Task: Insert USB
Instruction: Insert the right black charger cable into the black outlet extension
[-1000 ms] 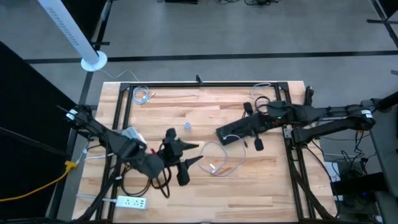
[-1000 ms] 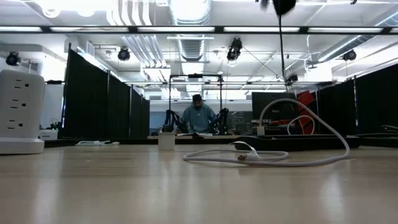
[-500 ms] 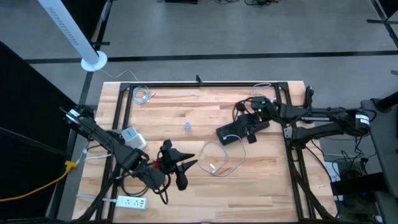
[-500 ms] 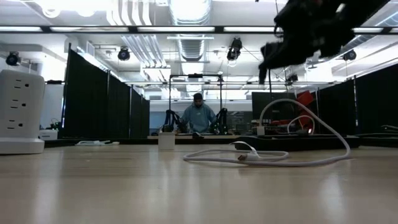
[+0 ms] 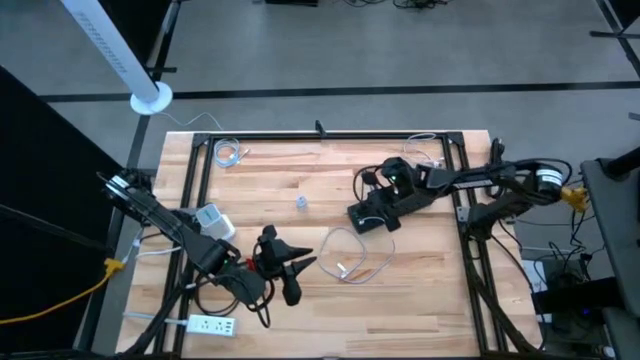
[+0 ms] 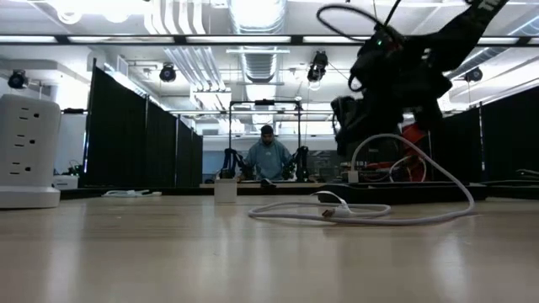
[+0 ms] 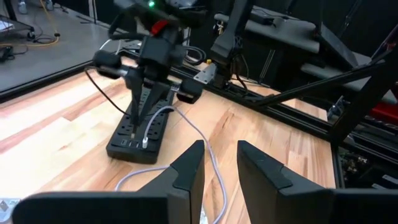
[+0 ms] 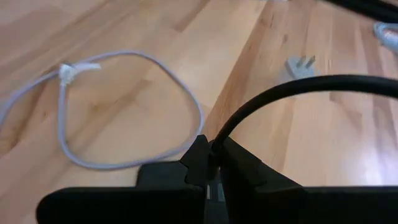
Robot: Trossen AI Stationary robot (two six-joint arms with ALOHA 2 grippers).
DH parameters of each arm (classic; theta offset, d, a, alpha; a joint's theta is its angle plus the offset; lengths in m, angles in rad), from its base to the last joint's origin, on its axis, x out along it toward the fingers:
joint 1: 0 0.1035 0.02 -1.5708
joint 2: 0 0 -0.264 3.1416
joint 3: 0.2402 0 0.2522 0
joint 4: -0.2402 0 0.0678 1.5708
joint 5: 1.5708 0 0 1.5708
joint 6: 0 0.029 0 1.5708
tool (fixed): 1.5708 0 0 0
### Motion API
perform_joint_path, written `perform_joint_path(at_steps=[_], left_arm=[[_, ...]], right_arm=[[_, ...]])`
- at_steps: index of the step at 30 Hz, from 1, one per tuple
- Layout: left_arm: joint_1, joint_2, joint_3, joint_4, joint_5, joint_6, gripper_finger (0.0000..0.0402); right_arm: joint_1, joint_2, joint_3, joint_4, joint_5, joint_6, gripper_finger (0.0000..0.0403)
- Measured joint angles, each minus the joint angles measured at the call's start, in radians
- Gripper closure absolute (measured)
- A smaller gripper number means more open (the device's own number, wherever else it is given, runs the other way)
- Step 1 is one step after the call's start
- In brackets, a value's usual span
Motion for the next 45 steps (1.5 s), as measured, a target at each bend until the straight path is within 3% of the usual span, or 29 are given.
perform_joint_path(at_steps=[11,45], left_arm=[[0.000,0.000,-0.005,0.000,0.000,-0.010,0.0333],[0.000,0.000,-0.005,0.000,0.000,-0.009,0.0335]], right_arm=[[-0.040,0.061,0.000,0.041,-0.070,0.029,0.0390],[-0.019,0.089,-0.003,0.007,-0.017,0.140,0.0390]])
